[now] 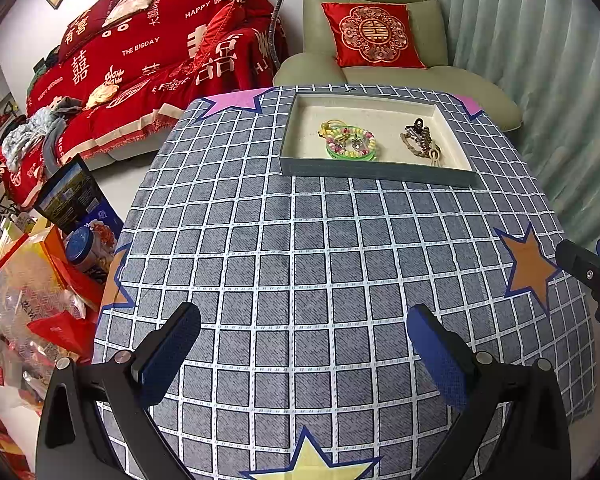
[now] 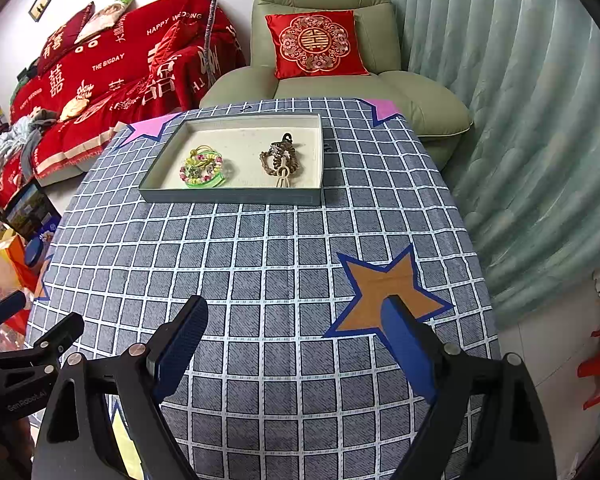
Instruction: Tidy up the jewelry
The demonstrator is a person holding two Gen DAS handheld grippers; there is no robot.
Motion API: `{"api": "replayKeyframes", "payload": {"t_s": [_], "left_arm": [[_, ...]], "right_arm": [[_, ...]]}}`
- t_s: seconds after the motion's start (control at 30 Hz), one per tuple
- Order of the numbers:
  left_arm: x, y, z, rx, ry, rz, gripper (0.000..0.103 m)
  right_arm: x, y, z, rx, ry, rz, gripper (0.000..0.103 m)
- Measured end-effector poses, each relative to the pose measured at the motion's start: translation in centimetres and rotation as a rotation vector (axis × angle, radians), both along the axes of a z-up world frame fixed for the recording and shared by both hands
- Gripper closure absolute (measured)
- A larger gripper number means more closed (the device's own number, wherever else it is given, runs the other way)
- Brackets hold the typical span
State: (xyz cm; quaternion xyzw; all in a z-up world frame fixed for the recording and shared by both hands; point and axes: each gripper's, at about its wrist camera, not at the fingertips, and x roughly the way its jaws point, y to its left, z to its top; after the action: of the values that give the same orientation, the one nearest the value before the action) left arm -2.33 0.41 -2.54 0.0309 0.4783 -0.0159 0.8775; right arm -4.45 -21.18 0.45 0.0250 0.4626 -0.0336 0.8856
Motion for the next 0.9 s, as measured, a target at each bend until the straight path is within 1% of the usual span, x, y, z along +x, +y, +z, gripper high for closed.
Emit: {"api": "replayKeyframes", "payload": {"t_s": [0.9], "left_arm": [[-0.11,-0.17,-0.03,0.001,0.004,-0.003,0.000]], "right_arm": [[-0.03,-0.30,0.11,0.000,0.001,-0.005,0.013]]}}
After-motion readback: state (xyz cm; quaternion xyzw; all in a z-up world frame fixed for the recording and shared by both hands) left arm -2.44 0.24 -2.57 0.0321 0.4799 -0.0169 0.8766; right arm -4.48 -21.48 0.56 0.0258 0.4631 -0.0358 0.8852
